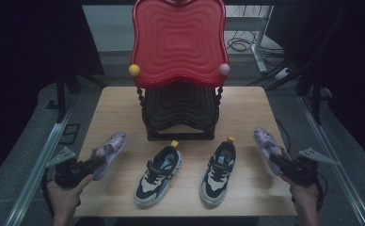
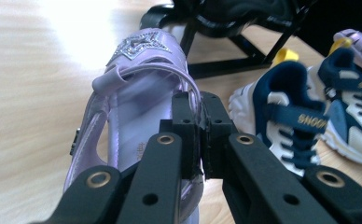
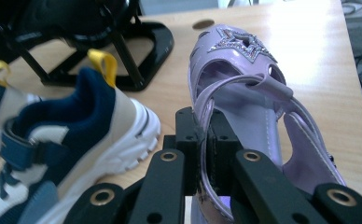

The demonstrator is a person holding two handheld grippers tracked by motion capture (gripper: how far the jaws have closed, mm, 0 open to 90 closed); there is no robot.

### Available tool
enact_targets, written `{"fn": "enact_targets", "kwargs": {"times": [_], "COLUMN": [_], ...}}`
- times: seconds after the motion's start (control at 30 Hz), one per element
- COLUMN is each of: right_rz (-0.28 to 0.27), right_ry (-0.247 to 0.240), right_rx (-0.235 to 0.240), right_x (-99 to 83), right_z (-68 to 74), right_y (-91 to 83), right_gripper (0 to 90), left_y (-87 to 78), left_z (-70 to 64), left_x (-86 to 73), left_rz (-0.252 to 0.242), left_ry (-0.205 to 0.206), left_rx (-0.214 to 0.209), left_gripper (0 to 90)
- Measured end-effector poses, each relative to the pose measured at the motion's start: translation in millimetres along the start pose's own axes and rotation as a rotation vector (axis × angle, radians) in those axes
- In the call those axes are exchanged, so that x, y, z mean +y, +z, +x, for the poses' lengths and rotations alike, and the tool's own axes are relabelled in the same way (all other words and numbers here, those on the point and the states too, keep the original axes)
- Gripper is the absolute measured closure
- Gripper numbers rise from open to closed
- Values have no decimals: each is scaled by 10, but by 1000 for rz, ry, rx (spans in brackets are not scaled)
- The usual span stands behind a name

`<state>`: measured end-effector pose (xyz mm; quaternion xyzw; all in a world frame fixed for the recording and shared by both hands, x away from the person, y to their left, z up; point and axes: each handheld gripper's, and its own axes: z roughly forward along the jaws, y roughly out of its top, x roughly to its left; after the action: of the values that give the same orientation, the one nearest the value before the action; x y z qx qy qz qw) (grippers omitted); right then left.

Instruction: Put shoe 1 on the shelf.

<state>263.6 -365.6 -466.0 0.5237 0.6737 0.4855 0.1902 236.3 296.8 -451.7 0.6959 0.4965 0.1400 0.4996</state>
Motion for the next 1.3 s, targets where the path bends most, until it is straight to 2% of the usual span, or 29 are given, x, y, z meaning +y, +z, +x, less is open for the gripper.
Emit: {"fn": "enact_targets", "kwargs": {"times": [0.33,0.6,0.8,0.93,1.13,1.3], "right_rz": [-51,-77,-93,-100,-113,-122], "right_ry": [-5,-3,-4,-11,-18,-23], "right_rx": [26,32,34,35,56,78], "right_x": [61,89,113,137,182,233], "right_z": [122,193,234,287,380,461], "right_y": [-12,-19,-26,1,32,100], "right_gripper": [851,849,849,849,849,849], "left_y": [101,167,180,194,199,216], "left_z": [-94,-150,-141,-149,-171,-160], "left_x": [136,285,270,302,356,371], "left_rz": [-30,-42,-59,-63,-74,-95], "left_ry": [-4,22,1,5,17,4], "left_rx": [-60,-70,-86,-98,-102,-102], "left_gripper": [866,866,866,865,865,864]}}
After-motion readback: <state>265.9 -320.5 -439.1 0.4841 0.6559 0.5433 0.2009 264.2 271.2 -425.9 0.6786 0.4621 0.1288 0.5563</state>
